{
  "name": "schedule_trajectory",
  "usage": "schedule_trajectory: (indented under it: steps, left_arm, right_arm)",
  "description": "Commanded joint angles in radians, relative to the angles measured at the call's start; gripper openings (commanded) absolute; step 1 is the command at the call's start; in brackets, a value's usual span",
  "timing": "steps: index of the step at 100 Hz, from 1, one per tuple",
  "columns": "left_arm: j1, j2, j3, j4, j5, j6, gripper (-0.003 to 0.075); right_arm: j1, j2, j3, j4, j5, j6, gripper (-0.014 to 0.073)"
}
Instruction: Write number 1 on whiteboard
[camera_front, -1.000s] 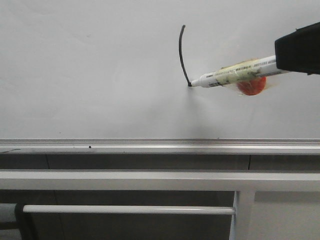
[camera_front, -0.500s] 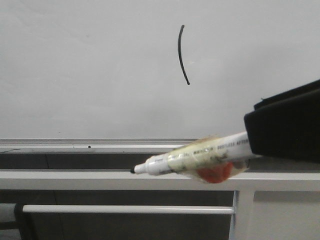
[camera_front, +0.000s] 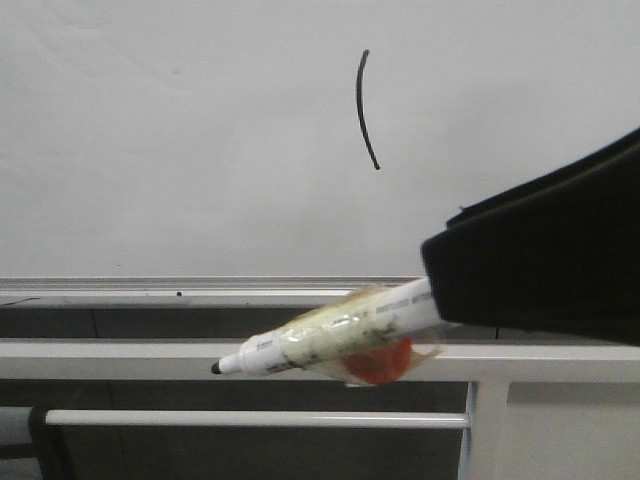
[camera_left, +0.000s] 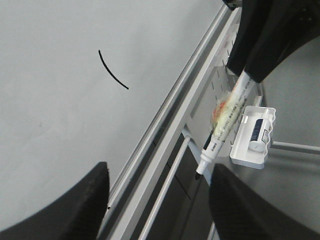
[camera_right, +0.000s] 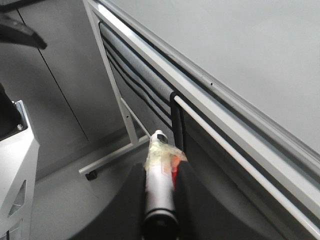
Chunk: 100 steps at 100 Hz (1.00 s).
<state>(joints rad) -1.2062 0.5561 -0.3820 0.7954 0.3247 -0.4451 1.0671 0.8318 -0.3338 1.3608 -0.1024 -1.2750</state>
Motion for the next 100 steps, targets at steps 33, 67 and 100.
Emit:
schedule_trajectory:
  steps: [33,67,100]
  left_arm:
    - [-0.007,0.047,-0.03,0.204,-0.075,-0.001,0.0473]
    - [-0.007,0.227,-0.065,0.338,-0.038,-0.001,0.0377]
    - [-0.007,0.301,-0.112,0.416,-0.006,-0.001,0.0335]
  right_arm:
    - [0.001,0.108,-0.171,0.06,-0.055,-0.003,-0.0063]
    - [0.001,0.108,-0.177,0.077,-0.078,-0.003,-0.0063]
    - [0.001,0.108,-0.187,0.087,-0.06,-0.003,-0.0063]
